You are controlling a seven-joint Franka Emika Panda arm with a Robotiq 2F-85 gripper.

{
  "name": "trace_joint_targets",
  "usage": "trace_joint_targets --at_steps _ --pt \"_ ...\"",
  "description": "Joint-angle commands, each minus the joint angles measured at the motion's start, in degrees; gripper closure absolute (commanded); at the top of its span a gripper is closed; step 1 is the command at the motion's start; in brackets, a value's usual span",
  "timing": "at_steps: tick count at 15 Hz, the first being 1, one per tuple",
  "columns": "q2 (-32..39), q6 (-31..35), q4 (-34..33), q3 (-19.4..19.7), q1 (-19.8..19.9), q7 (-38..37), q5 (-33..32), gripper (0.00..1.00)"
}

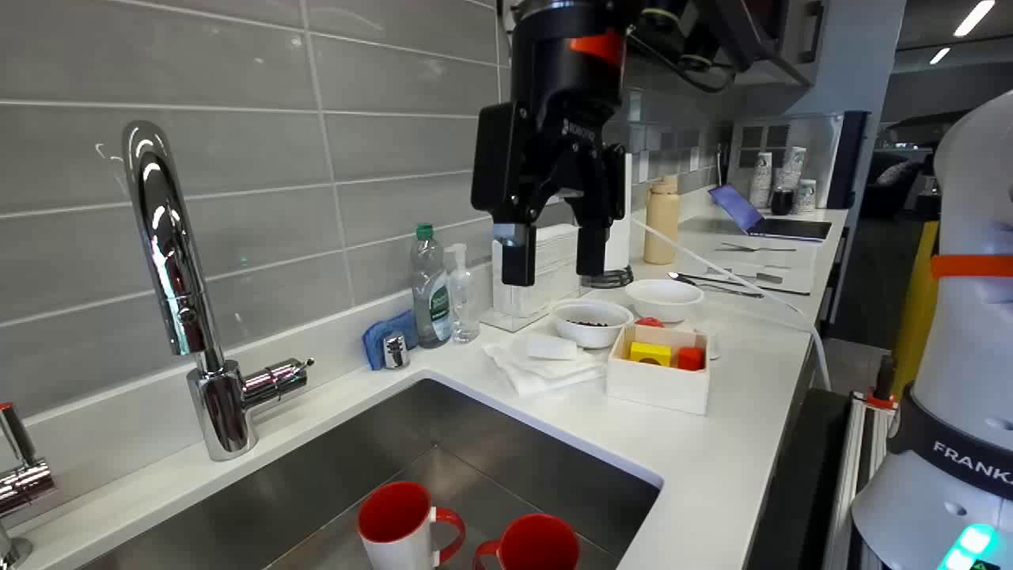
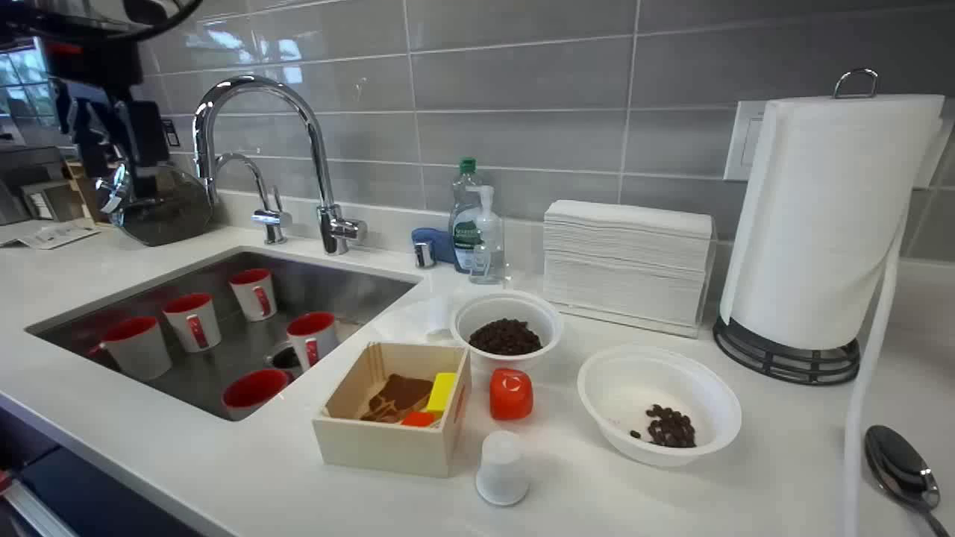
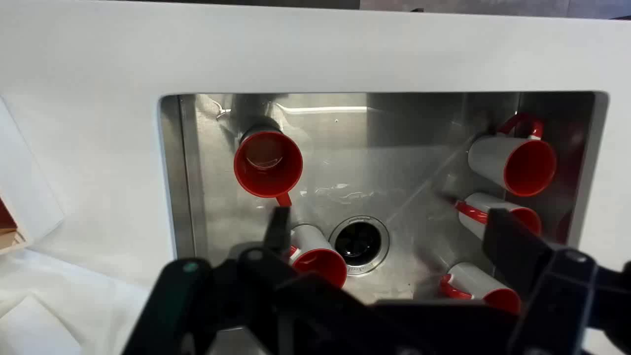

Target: Pour some contents of the left bowl into the one on the right

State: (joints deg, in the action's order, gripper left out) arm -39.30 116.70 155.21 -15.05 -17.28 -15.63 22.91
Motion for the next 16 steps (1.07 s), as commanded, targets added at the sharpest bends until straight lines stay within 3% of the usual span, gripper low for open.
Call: trace_joint_targets --at_steps 1,12,16 --pt "-0.1 -0.2 -0.1 -0.2 0.3 0.1 0.1 0.00" --pt "-0.1 -0.2 -0.1 -0.2 0.3 0.1 0.1 0.00" --pt "1.3 7.8 0.2 -2.1 4.2 -0.1 -6.3 0.00"
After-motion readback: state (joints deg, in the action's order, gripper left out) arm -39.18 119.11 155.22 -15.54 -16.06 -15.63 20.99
